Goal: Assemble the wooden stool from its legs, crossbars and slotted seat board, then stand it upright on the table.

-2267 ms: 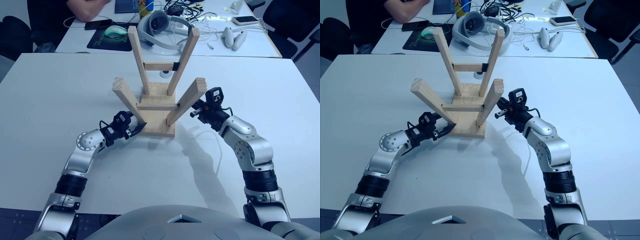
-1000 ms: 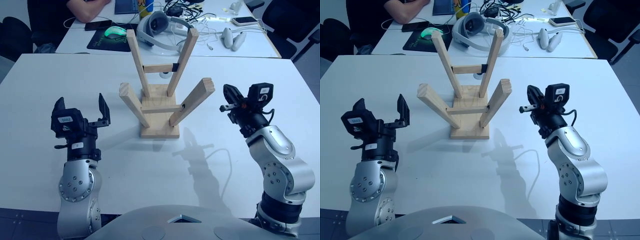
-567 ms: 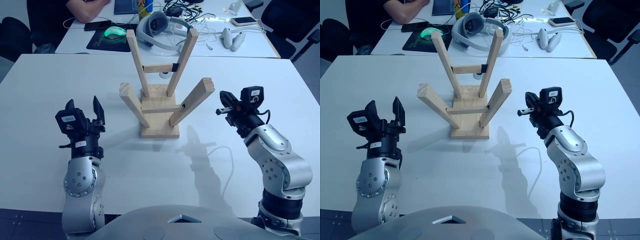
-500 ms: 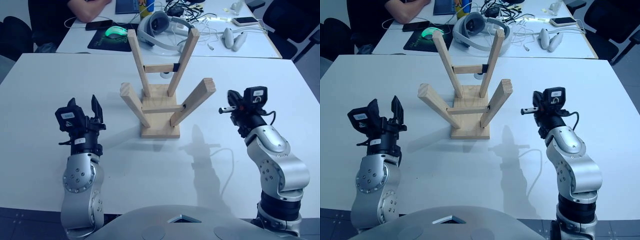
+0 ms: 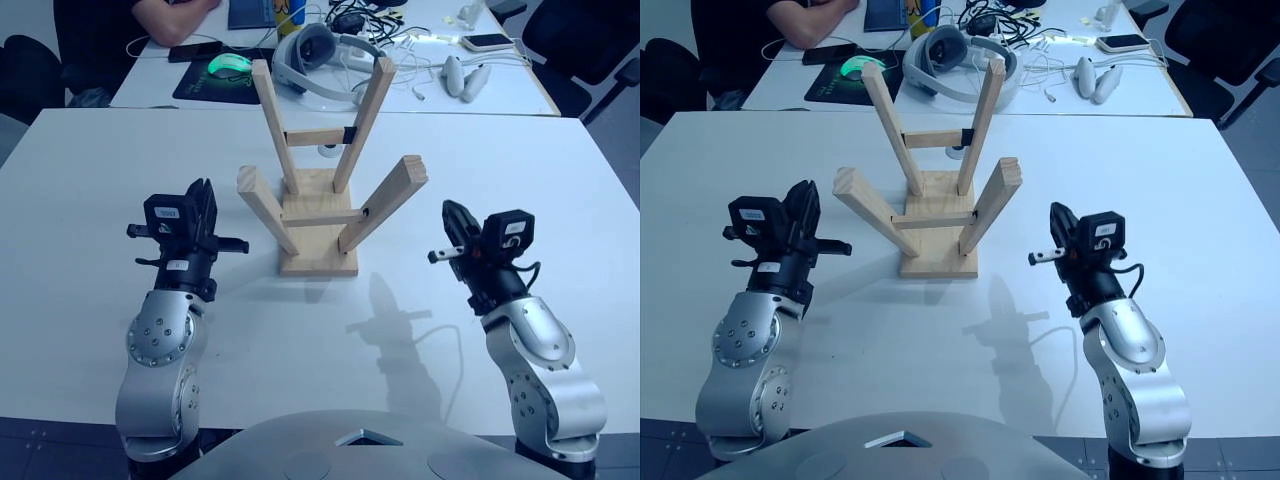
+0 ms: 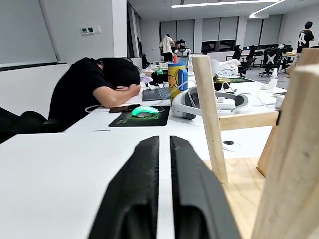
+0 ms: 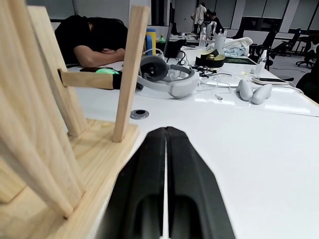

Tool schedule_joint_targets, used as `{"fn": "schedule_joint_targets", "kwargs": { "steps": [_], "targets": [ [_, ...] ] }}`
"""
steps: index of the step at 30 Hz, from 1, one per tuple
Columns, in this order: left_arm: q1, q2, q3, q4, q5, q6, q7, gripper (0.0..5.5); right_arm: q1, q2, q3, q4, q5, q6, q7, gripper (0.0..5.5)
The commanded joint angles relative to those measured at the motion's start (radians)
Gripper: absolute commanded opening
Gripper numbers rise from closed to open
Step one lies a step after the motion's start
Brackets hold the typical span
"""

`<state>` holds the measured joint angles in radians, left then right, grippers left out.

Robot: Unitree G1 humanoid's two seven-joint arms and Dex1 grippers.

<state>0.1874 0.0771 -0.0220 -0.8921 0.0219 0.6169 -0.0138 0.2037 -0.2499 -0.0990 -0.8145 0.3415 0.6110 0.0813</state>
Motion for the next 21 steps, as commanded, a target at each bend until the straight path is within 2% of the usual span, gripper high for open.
{"fn": "schedule_joint_targets", "kwargs": {
  "steps": [1, 6, 9, 12, 16, 18, 19, 20, 21],
  "targets": [
    [-0.009, 0.009, 0.005, -0.020, 0.002, 0.003, -0.003, 0.02, -0.017, 0.023, -0.009, -0.037, 0.013, 0.036, -0.028, 0.00],
    [-0.028, 0.011, 0.020, -0.039, -0.013, -0.009, -0.009, 0.02, -0.028, 0.036, -0.033, -0.082, -0.034, 0.058, -0.090, 0.00],
    [-0.038, 0.013, 0.115, -0.076, 0.043, -0.042, 0.053, 0.02, -0.056, 0.045, -0.100, -0.071, -0.108, 0.067, -0.180, 0.00],
    [-0.043, 0.033, 0.203, -0.086, 0.128, -0.041, 0.113, 0.02, -0.071, 0.051, -0.117, -0.066, -0.151, 0.082, -0.217, 0.00],
    [-0.032, 0.027, 0.194, -0.073, 0.142, -0.026, 0.102, 0.02, -0.087, 0.057, -0.110, -0.059, -0.159, 0.102, -0.212, 0.00],
    [-0.036, 0.024, 0.125, -0.051, 0.092, 0.002, 0.044, 0.02, -0.102, 0.062, -0.103, -0.060, -0.134, 0.113, -0.188, 0.00],
    [-0.037, 0.013, 0.044, -0.031, 0.013, 0.032, -0.024, 0.02, -0.111, 0.060, -0.050, -0.076, -0.071, 0.112, -0.121, 0.00],
    [-0.042, 0.075, -0.141, -0.025, -0.037, 0.061, -0.146, 0.02, -0.119, 0.035, 0.056, -0.114, 0.001, 0.098, -0.010, 0.00],
    [-0.033, 0.135, -0.276, -0.025, -0.067, 0.104, -0.228, 0.02, -0.127, -0.026, 0.194, -0.139, 0.053, 0.117, 0.115, 0.00]
  ]
}}
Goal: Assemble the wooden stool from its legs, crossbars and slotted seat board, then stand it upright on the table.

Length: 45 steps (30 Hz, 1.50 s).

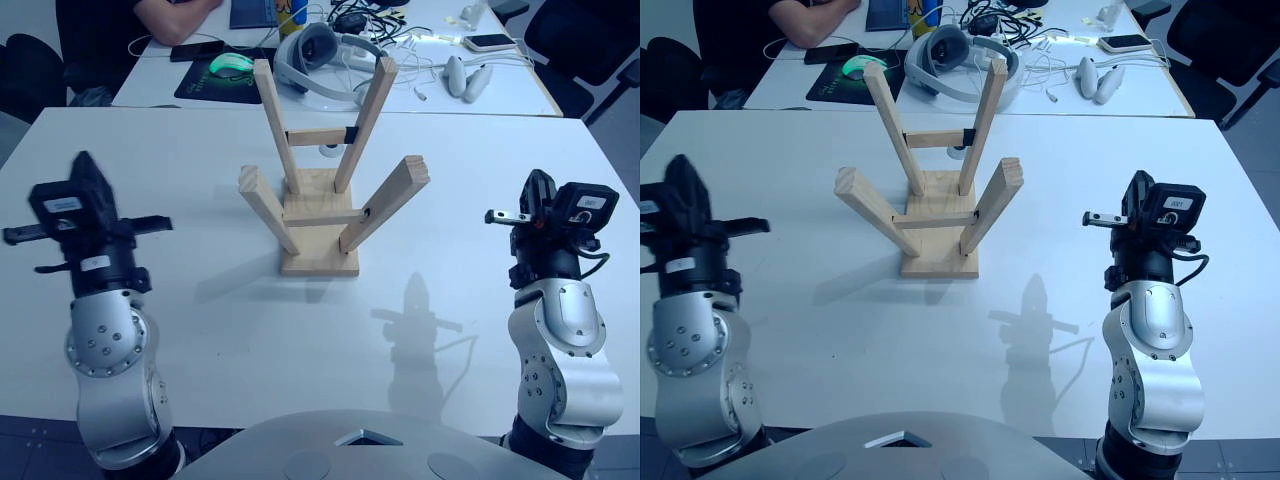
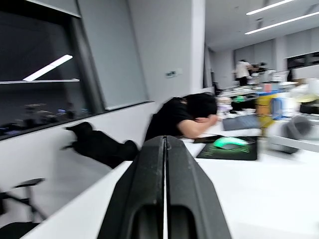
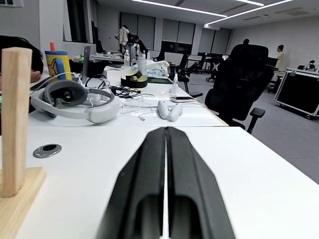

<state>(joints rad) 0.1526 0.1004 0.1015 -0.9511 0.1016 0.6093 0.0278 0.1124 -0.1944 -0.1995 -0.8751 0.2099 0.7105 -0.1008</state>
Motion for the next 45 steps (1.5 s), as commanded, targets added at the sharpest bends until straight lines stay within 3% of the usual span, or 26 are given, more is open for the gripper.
{"fn": "schedule_joint_targets", "kwargs": {
  "steps": [1, 4, 8, 11, 15, 18, 22, 23, 26, 28, 29, 33, 36, 39, 43, 45],
  "targets": [
    [0.006, 0.135, -0.451, 0.027, -0.153, 0.109, -0.301, 0.02, -0.019, -0.094, 0.355, -0.090, 0.233, 0.026, 0.358, 0.00],
    [-0.045, 0.184, -0.424, 0.029, -0.115, 0.095, -0.318, 0.02, 0.009, -0.105, 0.347, -0.068, 0.269, 0.017, 0.402, 0.00],
    [-0.045, 0.166, -0.347, 0.074, -0.022, 0.143, -0.181, 0.02, 0.010, -0.060, 0.264, 0.001, 0.231, 0.017, 0.299, 0.00],
    [-0.021, 0.098, -0.184, 0.109, 0.029, 0.174, -0.055, 0.02, 0.006, -0.037, 0.143, 0.057, 0.121, 0.054, 0.139, 0.00],
    [-0.012, 0.036, 0.109, 0.084, 0.083, 0.125, 0.106, 0.02, -0.022, -0.007, -0.104, 0.105, 0.049, 0.088, -0.028, 0.00],
    [0.003, 0.019, 0.162, 0.033, 0.108, 0.080, 0.141, 0.02, -0.038, 0.003, -0.148, 0.087, 0.032, 0.128, -0.069, 0.00],
    [-0.030, 0.032, 0.051, 0.048, 0.072, 0.061, 0.061, 0.02, -0.101, 0.013, -0.056, 0.006, 0.061, 0.137, -0.037, 0.00],
    [-0.058, 0.027, -0.038, 0.057, 0.015, 0.061, -0.007, 0.02, -0.140, -0.014, 0.033, -0.019, 0.079, 0.123, 0.025, 0.00],
    [-0.237, 0.135, -0.512, 0.080, -0.081, 0.092, -0.344, 0.02, -0.247, -0.023, 0.375, -0.085, 0.386, 0.243, 0.352, 0.00],
    [-0.334, 0.155, -0.605, 0.138, -0.076, 0.176, -0.394, 0.02, -0.241, -0.027, 0.392, -0.074, 0.464, 0.298, 0.385, 0.00],
    [-0.355, 0.131, -0.575, 0.158, -0.083, 0.219, -0.374, 0.02, -0.233, -0.014, 0.351, -0.044, 0.466, 0.312, 0.361, 0.00],
    [-0.316, 0.222, -0.454, 0.189, 0.078, 0.227, -0.258, 0.02, -0.170, -0.005, 0.270, 0.029, 0.319, 0.295, 0.228, 0.00],
    [-0.275, 0.208, -0.245, 0.204, 0.178, 0.210, -0.089, 0.02, -0.161, 0.017, 0.045, 0.083, 0.115, 0.236, -0.004, 0.00],
    [-0.213, 0.163, -0.033, 0.153, 0.210, 0.170, 0.018, 0.02, -0.161, 0.005, -0.139, 0.078, 0.056, 0.235, -0.086, 0.00],
    [-0.122, 0.082, 0.139, 0.080, 0.200, 0.109, 0.095, 0.02, -0.160, 0.030, -0.184, 0.015, 0.038, 0.325, -0.118, 0.00],
    [-0.128, 0.052, 0.074, 0.115, 0.108, 0.102, 0.015, 0.02, -0.217, 0.096, -0.121, 0.002, 0.165, 0.386, -0.042, 0.00]
  ]
}}
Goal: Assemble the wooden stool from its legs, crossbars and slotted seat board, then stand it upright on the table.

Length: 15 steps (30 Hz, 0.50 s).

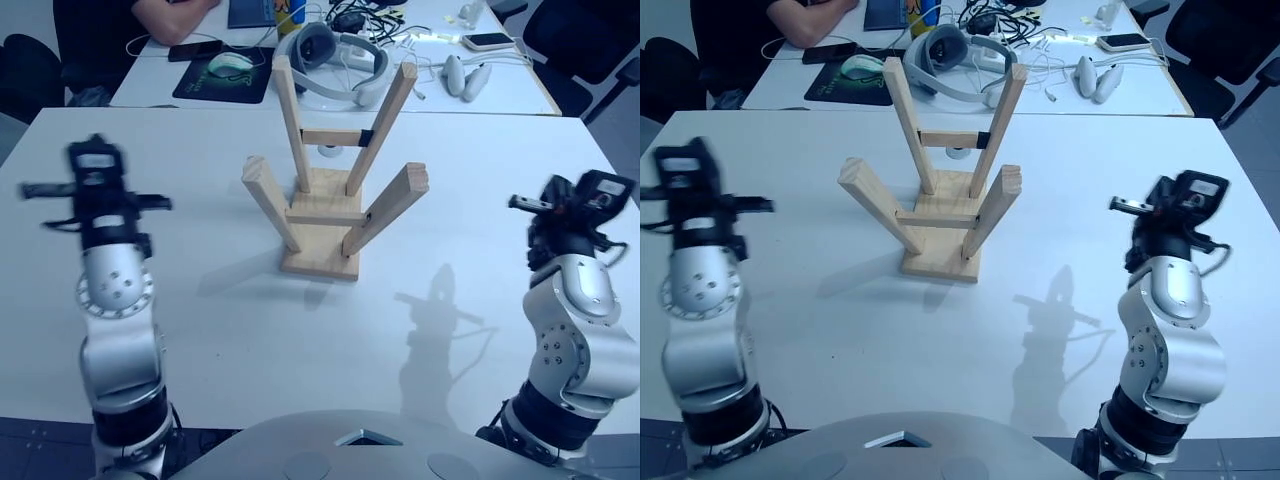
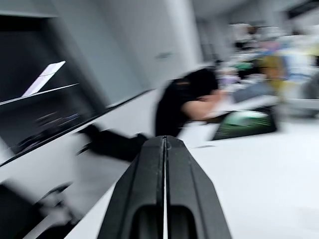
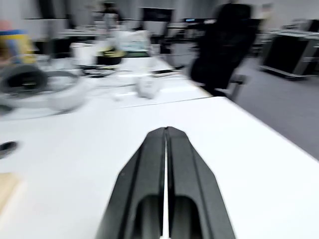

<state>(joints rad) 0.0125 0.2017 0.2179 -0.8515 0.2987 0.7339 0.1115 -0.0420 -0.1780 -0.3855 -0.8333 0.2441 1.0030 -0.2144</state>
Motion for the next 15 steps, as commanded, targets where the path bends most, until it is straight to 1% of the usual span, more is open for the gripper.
{"fn": "schedule_joint_targets", "kwargs": {
  "steps": [1, 2, 3, 4, 5, 6, 7, 8, 10, 11, 13, 14, 15],
  "targets": [
    [-0.013, -0.103, -0.166, 0.027, -0.238, -0.015, -0.190, 0.02, -0.104, 0.098, 0.179, -0.050, 0.258, 0.133, 0.185, 0.00],
    [-0.054, -0.076, -0.385, 0.005, -0.345, -0.013, -0.357, 0.02, -0.162, 0.057, 0.356, -0.092, 0.399, 0.179, 0.355, 0.00],
    [-0.102, -0.028, -0.561, 0.000, -0.368, 0.027, -0.458, 0.02, -0.164, 0.034, 0.427, -0.099, 0.571, 0.306, 0.477, 0.00],
    [-0.146, -0.013, -0.683, 0.003, -0.396, 0.073, -0.523, 0.02, -0.193, 0.008, 0.461, -0.083, 0.622, 0.315, 0.555, 0.00],
    [-0.193, -0.002, -0.738, 0.017, -0.381, 0.082, -0.548, 0.02, -0.218, -0.009, 0.457, -0.058, 0.665, 0.344, 0.595, 0.00],
    [-0.230, -0.015, -0.724, 0.043, -0.377, 0.095, -0.543, 0.02, -0.230, -0.010, 0.437, -0.022, 0.678, 0.351, 0.604, 0.00],
    [-0.251, -0.003, -0.710, 0.056, -0.357, 0.089, -0.541, 0.02, -0.231, -0.004, 0.415, 0.003, 0.664, 0.346, 0.592, 0.00],
    [-0.260, 0.020, -0.679, 0.070, -0.320, 0.074, -0.522, 0.02, -0.220, -0.025, 0.415, 0.009, 0.636, 0.349, 0.582, 0.00],
    [-0.227, 0.072, -0.622, 0.076, -0.293, 0.071, -0.508, 0.02, -0.187, -0.036, 0.413, 0.032, 0.548, 0.317, 0.535, 0.00],
    [-0.200, 0.105, -0.584, 0.094, -0.256, 0.048, -0.481, 0.02, -0.175, -0.063, 0.424, 0.058, 0.481, 0.278, 0.517, 0.00],
    [-0.137, 0.156, -0.497, 0.138, -0.210, 0.009, -0.433, 0.02, -0.150, -0.098, 0.408, 0.150, 0.355, 0.184, 0.472, 0.00],
    [-0.114, 0.189, -0.477, 0.164, -0.176, -0.014, -0.412, 0.02, -0.141, -0.127, 0.412, 0.181, 0.313, 0.142, 0.471, 0.00],
    [-0.081, 0.212, -0.433, 0.209, -0.162, -0.047, -0.396, 0.02, -0.138, -0.125, 0.382, 0.221, 0.300, 0.110, 0.471, 0.00]
  ]
}}
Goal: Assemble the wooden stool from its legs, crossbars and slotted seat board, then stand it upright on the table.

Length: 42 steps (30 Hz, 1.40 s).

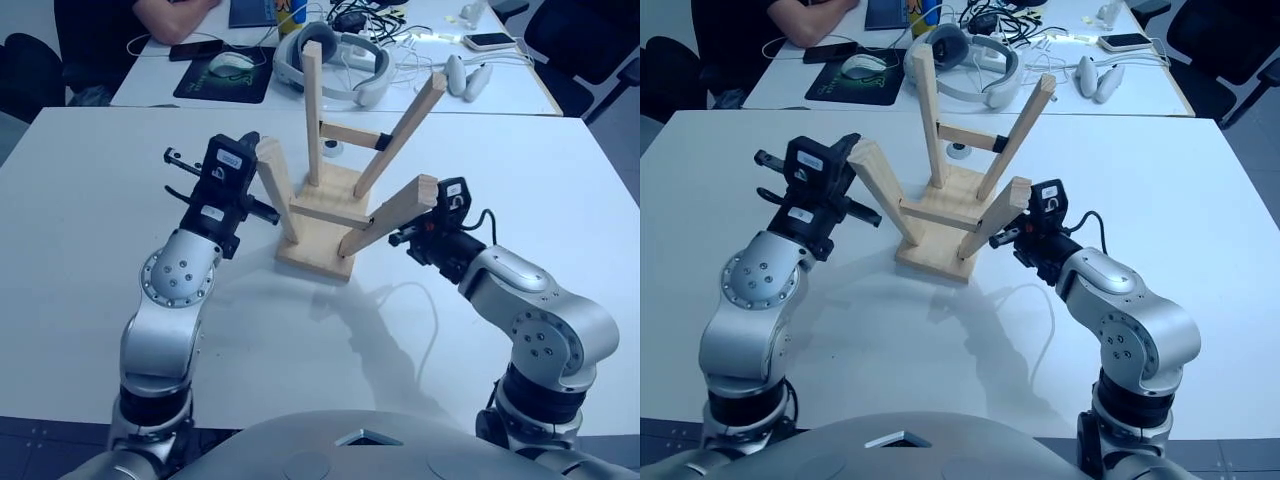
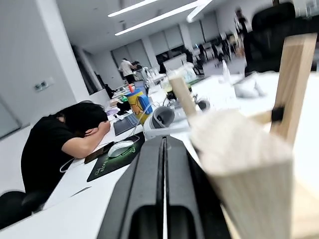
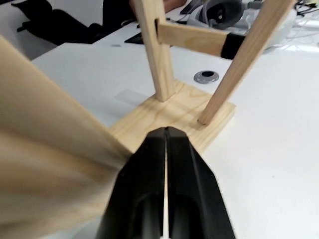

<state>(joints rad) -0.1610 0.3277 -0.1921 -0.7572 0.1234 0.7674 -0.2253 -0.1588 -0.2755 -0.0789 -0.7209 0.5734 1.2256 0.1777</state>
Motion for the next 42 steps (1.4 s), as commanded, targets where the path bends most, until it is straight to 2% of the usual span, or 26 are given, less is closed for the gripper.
{"fn": "schedule_joint_targets", "kwargs": {
  "steps": [1, 8, 14, 16, 18, 19, 21, 26, 28, 31, 32, 34, 39, 42],
  "targets": [
    [0.118, 0.106, 0.007, 0.153, 0.027, -0.109, -0.045, 0.02, -0.024, -0.040, 0.066, 0.142, -0.038, -0.145, 0.095, 0.00],
    [0.149, 0.145, 0.110, 0.294, 0.056, -0.243, -0.010, 0.02, -0.074, -0.065, 0.079, 0.274, -0.109, -0.326, 0.147, 0.00],
    [0.154, 0.141, 0.146, 0.329, 0.054, -0.277, -0.009, 0.02, -0.085, -0.081, 0.164, 0.274, -0.101, -0.382, 0.240, 0.00],
    [0.152, 0.146, 0.157, 0.336, 0.052, -0.289, -0.016, 0.02, -0.081, -0.115, 0.205, 0.245, -0.071, -0.344, 0.298, 0.00],
    [0.159, 0.154, 0.172, 0.334, 0.046, -0.297, -0.026, 0.02, -0.071, -0.194, 0.276, 0.149, 0.046, -0.191, 0.404, 0.00],
    [0.160, 0.156, 0.180, 0.334, 0.042, -0.301, -0.030, 0.02, -0.075, -0.196, 0.275, 0.107, 0.123, -0.127, 0.431, 0.00],
    [0.167, 0.157, 0.193, 0.335, 0.037, -0.305, -0.034, 0.02, -0.102, -0.121, 0.218, 0.098, 0.272, -0.052, 0.428, 0.00],
    [0.188, 0.165, 0.214, 0.344, 0.041, -0.322, -0.040, 0.02, -0.137, -0.074, 0.139, 0.163, 0.326, -0.046, 0.347, 0.00],
    [0.210, 0.180, 0.233, 0.354, 0.049, -0.333, -0.042, 0.02, -0.119, -0.118, 0.134, 0.177, 0.308, -0.054, 0.351, 0.00],
    [0.244, 0.203, 0.257, 0.373, 0.063, -0.332, -0.046, 0.02, -0.042, -0.343, 0.265, 0.232, 0.096, -0.197, 0.442, 0.00],
    [0.255, 0.215, 0.248, 0.379, 0.064, -0.317, -0.065, 0.02, -0.016, -0.410, 0.310, 0.264, 0.022, -0.257, 0.475, 0.00],
    [0.312, 0.249, 0.195, 0.362, 0.036, -0.296, -0.159, 0.02, -0.009, -0.447, 0.351, 0.354, -0.067, -0.346, 0.509, 0.00],
    [0.445, 0.376, 0.084, 0.247, -0.087, -0.251, -0.452, 0.02, -0.026, -0.366, 0.339, 0.474, -0.136, -0.450, 0.490, 0.00],
    [0.403, 0.426, 0.067, 0.258, -0.127, -0.244, -0.550, 0.02, 0.010, -0.301, 0.307, 0.505, -0.167, -0.500, 0.428, 0.00]
  ]
}}
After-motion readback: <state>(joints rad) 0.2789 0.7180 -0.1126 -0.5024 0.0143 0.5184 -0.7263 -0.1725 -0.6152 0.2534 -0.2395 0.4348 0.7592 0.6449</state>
